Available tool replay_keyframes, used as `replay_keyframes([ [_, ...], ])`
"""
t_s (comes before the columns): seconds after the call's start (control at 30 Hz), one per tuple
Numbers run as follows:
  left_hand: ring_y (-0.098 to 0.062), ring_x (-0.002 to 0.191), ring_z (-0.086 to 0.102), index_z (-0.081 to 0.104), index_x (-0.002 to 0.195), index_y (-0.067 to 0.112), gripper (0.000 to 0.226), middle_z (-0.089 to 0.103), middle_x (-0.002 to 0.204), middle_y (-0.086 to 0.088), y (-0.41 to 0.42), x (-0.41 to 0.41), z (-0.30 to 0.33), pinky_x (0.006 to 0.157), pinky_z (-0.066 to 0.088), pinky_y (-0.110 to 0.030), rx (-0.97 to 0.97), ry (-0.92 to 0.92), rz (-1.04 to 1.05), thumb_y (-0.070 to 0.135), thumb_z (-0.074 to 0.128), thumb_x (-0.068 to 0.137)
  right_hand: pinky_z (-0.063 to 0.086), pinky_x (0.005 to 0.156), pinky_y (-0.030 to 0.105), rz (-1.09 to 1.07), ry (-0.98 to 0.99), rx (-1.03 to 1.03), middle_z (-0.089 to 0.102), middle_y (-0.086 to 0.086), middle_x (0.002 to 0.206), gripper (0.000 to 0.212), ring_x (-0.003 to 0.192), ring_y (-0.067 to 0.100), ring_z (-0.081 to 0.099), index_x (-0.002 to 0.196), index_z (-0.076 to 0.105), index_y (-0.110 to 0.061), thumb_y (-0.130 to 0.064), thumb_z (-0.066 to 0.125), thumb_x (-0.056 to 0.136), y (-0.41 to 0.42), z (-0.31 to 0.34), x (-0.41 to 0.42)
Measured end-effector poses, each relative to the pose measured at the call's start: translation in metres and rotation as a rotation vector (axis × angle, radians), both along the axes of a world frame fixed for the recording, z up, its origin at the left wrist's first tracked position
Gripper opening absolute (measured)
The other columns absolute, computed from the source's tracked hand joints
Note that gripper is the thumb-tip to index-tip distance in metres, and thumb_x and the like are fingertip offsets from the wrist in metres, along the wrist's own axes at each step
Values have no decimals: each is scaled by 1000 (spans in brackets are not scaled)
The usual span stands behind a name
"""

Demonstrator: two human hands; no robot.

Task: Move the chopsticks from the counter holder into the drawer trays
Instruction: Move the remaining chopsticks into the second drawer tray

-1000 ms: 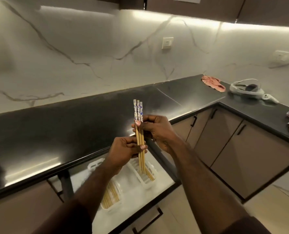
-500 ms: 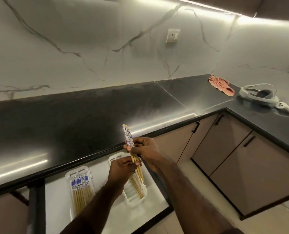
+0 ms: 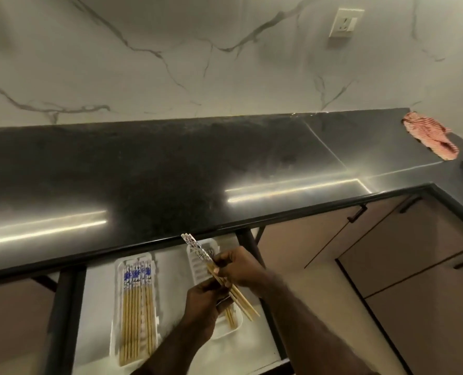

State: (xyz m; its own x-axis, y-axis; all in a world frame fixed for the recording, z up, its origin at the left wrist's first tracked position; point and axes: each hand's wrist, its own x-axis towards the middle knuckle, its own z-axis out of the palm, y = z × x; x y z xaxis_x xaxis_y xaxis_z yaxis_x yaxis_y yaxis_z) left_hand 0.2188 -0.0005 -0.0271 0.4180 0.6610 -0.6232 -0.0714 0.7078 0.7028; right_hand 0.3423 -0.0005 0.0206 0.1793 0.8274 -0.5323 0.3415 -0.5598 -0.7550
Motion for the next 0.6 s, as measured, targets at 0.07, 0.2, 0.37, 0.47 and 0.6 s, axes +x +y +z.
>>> replay_keyframes([
  [0.07, -39, 91, 68, 68, 101, -7, 21, 69, 99, -30, -3, -3, -8, 78, 57, -41, -6, 47, 2, -13, 51, 89, 59, 88, 32, 21, -27, -35, 69, 6, 117, 30, 101, 18, 68, 121, 68, -10, -3, 60, 92, -1, -16, 0],
  [0.2, -37, 85, 71, 70, 98, -7, 22, 72, 93, -27, -3, -4, -22, 67, 58, -36, -40, 145, -19, -12, 51, 88, 58, 93, 37, 65, -59, -67, 68, 6, 121, 33, 108, 21, 66, 121, 68, -9, -3, 60, 89, -1, -52, 0],
  [0.37, -43, 85, 71, 69, 95, -12, 21, 71, 92, -31, 0, 7, -37, 73, 60, -44, -128, 243, -56, -13, 50, 85, 57, 93, 34, 24, -76, -120, 68, 9, 118, 28, 110, 23, 66, 118, 69, -5, -9, 61, 91, -13, -87, 7],
  [0.47, -41, 79, 70, 67, 95, -13, 21, 71, 87, -30, 8, 15, -43, 70, 60, -43, -158, 283, -61, -13, 48, 86, 59, 89, 38, -67, 2, -148, 70, 10, 111, 25, 103, 23, 69, 114, 71, -6, -12, 59, 92, -16, -101, 12],
  [0.6, -39, 71, 69, 66, 90, -12, 21, 69, 84, -31, 27, 25, -50, 60, 60, -39, -171, 326, -79, -15, 47, 84, 60, 86, 43, -157, 61, -157, 72, 13, 103, 25, 96, 26, 71, 106, 72, -6, -11, 54, 90, -12, -112, 16],
])
